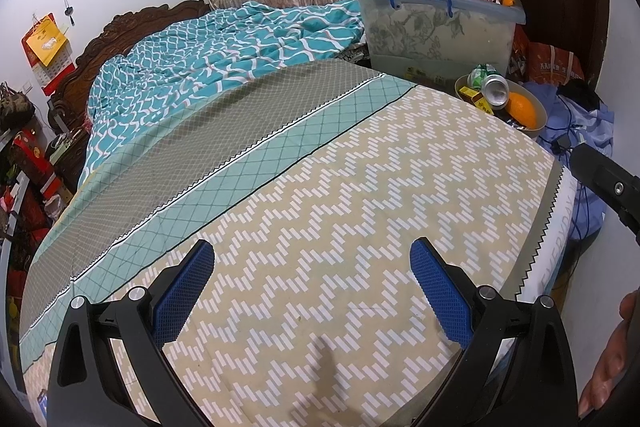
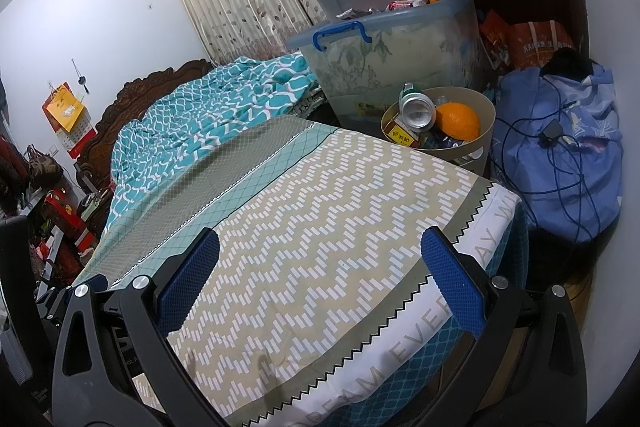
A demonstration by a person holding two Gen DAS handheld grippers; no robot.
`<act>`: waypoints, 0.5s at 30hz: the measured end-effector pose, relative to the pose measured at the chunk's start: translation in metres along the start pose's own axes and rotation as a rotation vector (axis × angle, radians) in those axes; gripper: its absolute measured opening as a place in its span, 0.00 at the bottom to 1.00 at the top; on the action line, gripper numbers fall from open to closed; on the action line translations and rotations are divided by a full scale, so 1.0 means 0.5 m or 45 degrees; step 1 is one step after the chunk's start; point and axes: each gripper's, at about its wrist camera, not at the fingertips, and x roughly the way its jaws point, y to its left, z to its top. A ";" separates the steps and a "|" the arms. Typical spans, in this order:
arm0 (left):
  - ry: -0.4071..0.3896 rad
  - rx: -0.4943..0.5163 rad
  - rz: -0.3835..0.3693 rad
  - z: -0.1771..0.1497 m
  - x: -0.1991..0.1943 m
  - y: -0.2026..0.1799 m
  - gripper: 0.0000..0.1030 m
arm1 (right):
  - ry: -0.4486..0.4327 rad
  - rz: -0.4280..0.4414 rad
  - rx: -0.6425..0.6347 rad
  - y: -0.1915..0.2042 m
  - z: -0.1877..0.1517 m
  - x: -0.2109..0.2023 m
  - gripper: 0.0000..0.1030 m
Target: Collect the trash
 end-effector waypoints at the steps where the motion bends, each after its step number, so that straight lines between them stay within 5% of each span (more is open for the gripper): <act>1: 0.000 0.001 0.000 -0.001 0.000 0.000 0.92 | 0.001 0.000 0.000 -0.001 0.003 0.001 0.97; 15: -0.013 0.035 -0.028 -0.001 -0.007 -0.006 0.92 | 0.001 -0.001 0.006 -0.004 0.000 0.001 0.97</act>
